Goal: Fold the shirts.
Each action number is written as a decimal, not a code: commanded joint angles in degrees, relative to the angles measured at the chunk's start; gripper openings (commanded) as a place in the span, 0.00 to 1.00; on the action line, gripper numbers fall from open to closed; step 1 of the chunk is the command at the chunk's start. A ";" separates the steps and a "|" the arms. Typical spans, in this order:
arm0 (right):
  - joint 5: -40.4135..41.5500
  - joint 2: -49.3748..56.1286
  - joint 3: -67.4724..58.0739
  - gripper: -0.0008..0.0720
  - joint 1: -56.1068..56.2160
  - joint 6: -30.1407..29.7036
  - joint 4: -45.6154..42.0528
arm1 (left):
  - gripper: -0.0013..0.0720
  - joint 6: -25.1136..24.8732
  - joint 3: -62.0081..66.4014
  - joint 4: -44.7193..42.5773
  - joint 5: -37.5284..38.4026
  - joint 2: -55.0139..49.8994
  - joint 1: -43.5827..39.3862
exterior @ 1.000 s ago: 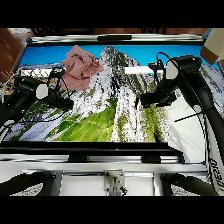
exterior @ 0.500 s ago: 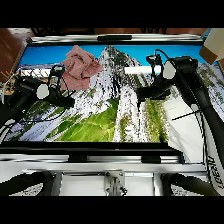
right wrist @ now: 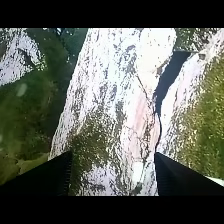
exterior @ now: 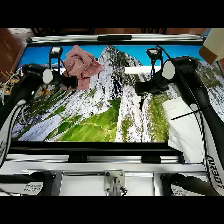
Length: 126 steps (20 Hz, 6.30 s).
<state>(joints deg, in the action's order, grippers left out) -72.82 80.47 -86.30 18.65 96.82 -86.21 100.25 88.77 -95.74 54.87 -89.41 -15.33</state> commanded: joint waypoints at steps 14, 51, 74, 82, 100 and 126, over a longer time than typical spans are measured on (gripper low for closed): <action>0.81 0.85 0.00 0.88 0.04 -0.09 3.26 | 0.91 -4.98 26.84 27.58 -15.96 -34.71 8.61; 2.73 -19.61 31.74 0.88 8.44 8.66 5.29 | 1.00 -4.39 -19.39 22.21 24.72 27.45 1.88; 3.85 4.02 31.74 0.88 8.28 -10.71 24.87 | 0.42 -7.65 -53.44 32.76 1.03 25.44 0.44; 9.66 5.20 31.74 0.88 9.73 -10.01 30.01 | 0.05 -9.60 -53.37 32.76 1.25 25.42 0.44; 0.74 -21.57 5.11 0.09 0.85 -3.21 2.01 | 0.05 -12.72 -12.20 1.44 12.79 40.35 12.96; 8.85 -18.45 -9.51 0.09 -1.36 8.57 -22.36 | 0.05 -14.40 -5.27 13.40 23.50 30.08 15.89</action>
<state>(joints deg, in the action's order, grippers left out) -61.32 51.53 -95.74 17.32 101.32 -99.85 87.94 92.36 -87.29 77.65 -55.83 0.56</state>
